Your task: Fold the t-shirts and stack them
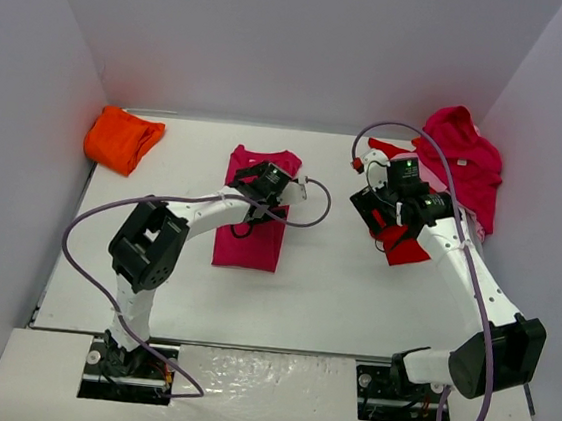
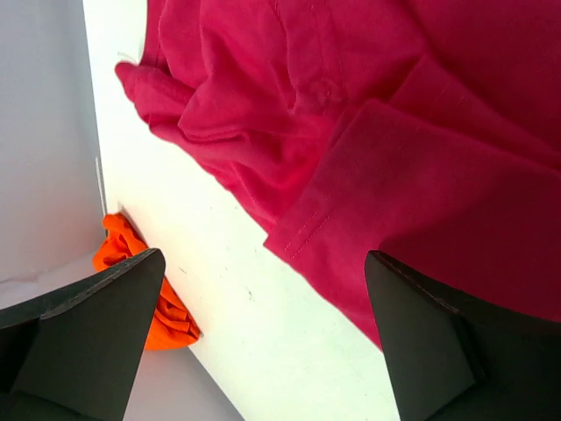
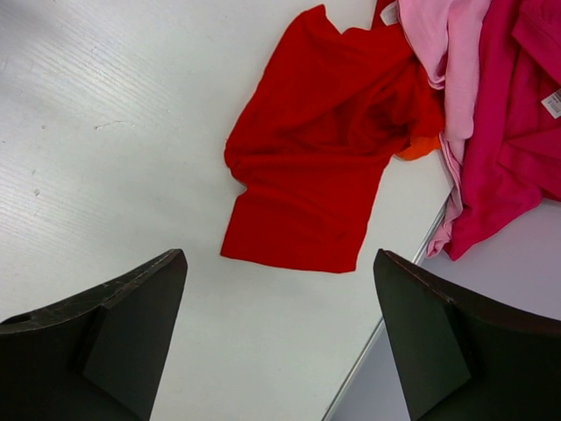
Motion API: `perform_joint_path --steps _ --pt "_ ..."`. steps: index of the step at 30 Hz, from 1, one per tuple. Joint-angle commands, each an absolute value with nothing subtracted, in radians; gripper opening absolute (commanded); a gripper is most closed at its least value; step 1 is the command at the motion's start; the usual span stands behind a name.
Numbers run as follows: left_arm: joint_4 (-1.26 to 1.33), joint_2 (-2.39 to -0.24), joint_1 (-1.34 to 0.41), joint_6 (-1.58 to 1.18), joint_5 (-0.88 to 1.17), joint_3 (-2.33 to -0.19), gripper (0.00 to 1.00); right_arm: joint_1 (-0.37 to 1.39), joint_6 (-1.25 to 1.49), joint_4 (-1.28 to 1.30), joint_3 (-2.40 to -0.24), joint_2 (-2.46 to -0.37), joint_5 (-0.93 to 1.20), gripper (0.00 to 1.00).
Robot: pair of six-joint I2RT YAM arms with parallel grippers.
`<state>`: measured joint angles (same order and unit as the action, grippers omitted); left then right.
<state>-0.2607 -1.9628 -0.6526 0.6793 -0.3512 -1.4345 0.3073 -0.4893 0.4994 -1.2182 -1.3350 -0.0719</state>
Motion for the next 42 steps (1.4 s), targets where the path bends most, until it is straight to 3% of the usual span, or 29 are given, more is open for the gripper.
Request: perform_joint_path --steps 1,5,9,10,13,16,17,19,21,24,26,30,32,42 --pt "-0.141 -1.788 -0.643 0.653 -0.397 -1.413 0.95 0.301 -0.479 0.474 -1.231 -1.317 -0.095 0.85" --pt "-0.317 -1.624 -0.650 0.626 -0.271 -1.357 0.77 0.299 -0.496 0.469 -1.236 -1.309 -0.124 0.86" --pt "-0.498 -1.489 -0.661 0.631 -0.109 -1.240 0.72 0.298 -0.502 0.466 -1.251 -1.336 -0.126 0.86" --pt "-0.525 -1.471 -0.661 0.635 -0.073 -1.208 0.58 0.298 -0.496 0.466 -1.264 -1.343 -0.126 0.86" --pt "-0.559 -1.424 -0.673 0.633 -0.003 -1.111 0.35 0.296 -0.479 0.469 -1.302 -1.379 -0.114 0.87" --pt "-0.570 -1.397 -0.717 0.611 0.066 -1.042 0.04 0.294 -0.470 0.488 -1.341 -1.418 -0.026 0.88" --pt "-0.569 -1.394 -0.738 0.608 0.067 -1.026 0.00 0.296 -0.472 0.503 -1.361 -1.435 0.020 0.88" --pt "-0.564 -1.400 -0.767 0.604 0.054 -1.001 0.00 0.315 -0.483 0.575 -1.451 -1.502 0.088 0.72" --pt "-0.570 -1.416 -0.792 0.606 0.048 -0.988 0.00 0.348 -0.500 0.631 -1.542 -1.565 0.114 0.37" --pt "-0.549 -1.427 -0.801 0.601 0.044 -0.982 0.04 0.372 -0.498 0.686 -1.708 -1.670 0.123 0.38" --pt "-0.521 -1.434 -0.804 0.603 0.024 -0.973 0.13 0.386 -0.471 0.725 -1.886 -1.784 0.151 0.39" --pt "-0.504 -1.479 -0.807 0.601 -0.005 -0.979 0.19 0.440 -0.459 0.847 -2.171 -1.985 0.178 0.55" --pt "-0.490 -1.509 -0.815 0.600 -0.032 -0.975 0.27 0.484 -0.481 0.847 -2.190 -2.052 0.183 0.58" --pt "-0.422 -1.602 -0.849 0.621 -0.083 -0.978 0.41 0.536 -0.444 0.897 -2.312 -2.297 0.209 0.63"
